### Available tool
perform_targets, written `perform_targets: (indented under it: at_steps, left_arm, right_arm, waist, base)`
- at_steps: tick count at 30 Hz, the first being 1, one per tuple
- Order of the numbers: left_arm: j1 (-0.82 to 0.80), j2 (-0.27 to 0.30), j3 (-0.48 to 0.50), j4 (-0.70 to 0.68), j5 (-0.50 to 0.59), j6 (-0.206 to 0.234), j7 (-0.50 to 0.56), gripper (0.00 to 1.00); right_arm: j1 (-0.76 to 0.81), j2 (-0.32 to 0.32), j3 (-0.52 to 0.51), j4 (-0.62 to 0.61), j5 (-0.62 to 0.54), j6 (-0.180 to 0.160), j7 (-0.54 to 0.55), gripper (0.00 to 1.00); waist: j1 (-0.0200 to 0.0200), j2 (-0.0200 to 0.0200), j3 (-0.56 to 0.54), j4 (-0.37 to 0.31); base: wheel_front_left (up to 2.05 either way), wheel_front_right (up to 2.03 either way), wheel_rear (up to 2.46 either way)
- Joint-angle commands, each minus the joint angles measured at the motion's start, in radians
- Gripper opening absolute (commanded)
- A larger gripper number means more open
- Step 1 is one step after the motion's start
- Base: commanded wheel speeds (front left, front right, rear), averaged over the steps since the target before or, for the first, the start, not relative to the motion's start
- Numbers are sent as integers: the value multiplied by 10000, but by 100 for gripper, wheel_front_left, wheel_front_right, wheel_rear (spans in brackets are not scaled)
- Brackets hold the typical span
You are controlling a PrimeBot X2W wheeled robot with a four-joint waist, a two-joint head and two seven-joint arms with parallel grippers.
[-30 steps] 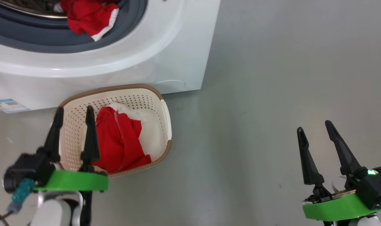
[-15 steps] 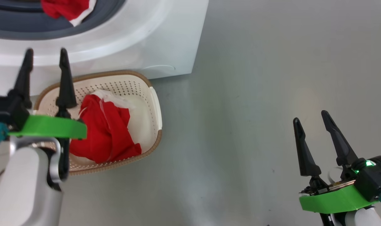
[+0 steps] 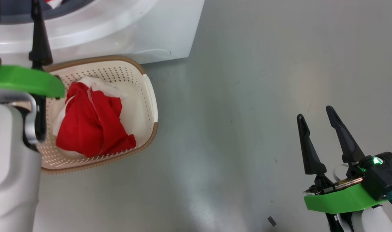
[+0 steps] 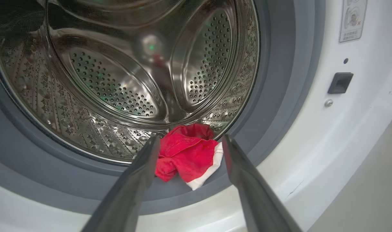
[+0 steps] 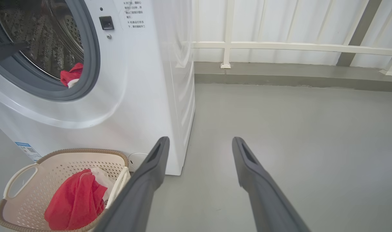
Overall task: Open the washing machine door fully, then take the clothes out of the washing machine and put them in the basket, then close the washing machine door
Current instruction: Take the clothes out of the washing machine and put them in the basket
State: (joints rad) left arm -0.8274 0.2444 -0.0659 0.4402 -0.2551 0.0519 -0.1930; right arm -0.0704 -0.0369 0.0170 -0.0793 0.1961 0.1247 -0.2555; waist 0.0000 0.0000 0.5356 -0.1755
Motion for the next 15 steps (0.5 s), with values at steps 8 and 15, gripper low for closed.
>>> perform_targets:
  at_steps: [8,15]
  left_arm:
    - [-1944,835,263,1432,-317,-507,756,100]
    - [-3142,1190,476,2471,-891,-1024,1676,100]
  right_arm:
    - [-374,-133,426,-128,118,60,-63,100]
    - [-543,-133,595,-76,217,60,-63,100]
  waist:
    - [0,0,464,-245]
    - [0,0,739,-547]
  base:
    - [0,0,0]
    - [0,0,0]
